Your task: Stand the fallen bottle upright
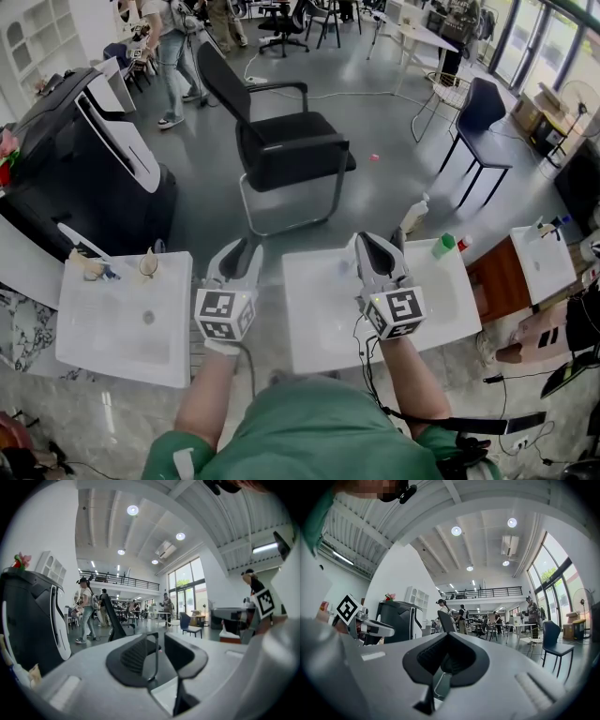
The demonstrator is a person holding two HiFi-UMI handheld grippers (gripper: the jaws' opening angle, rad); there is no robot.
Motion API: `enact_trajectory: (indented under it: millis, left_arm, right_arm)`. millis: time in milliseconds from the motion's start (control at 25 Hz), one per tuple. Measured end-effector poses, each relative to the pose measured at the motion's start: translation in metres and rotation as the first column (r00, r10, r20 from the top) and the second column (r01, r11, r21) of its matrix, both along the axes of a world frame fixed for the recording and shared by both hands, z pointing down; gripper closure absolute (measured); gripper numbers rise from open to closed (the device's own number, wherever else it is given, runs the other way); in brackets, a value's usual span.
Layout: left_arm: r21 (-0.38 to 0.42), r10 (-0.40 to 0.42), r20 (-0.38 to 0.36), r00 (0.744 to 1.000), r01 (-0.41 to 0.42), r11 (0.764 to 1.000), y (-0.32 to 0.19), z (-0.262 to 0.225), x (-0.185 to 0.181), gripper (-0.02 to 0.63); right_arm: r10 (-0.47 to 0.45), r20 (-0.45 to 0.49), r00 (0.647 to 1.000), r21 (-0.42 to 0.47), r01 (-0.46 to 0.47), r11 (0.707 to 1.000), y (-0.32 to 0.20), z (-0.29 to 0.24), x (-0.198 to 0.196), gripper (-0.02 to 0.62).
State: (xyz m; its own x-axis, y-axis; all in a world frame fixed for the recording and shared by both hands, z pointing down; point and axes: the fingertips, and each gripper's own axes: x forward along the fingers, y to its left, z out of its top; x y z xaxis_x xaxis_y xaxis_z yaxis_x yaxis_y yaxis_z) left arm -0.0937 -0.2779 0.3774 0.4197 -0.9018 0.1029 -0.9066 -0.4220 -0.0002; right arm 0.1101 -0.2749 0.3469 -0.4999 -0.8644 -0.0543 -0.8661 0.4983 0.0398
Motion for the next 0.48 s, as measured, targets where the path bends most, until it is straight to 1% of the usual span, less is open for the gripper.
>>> enact_trajectory:
  millis: [480]
  left_arm:
    - [-0.008, 0.0, 0.004, 1.0, 0.0, 1.0, -0.008, 0.009, 0.005, 0.494]
  right_arm:
    - [-0.005, -0.003, 1.0, -0.013, 0.005, 1.0, -0.01, 0.016, 0.007, 0.594]
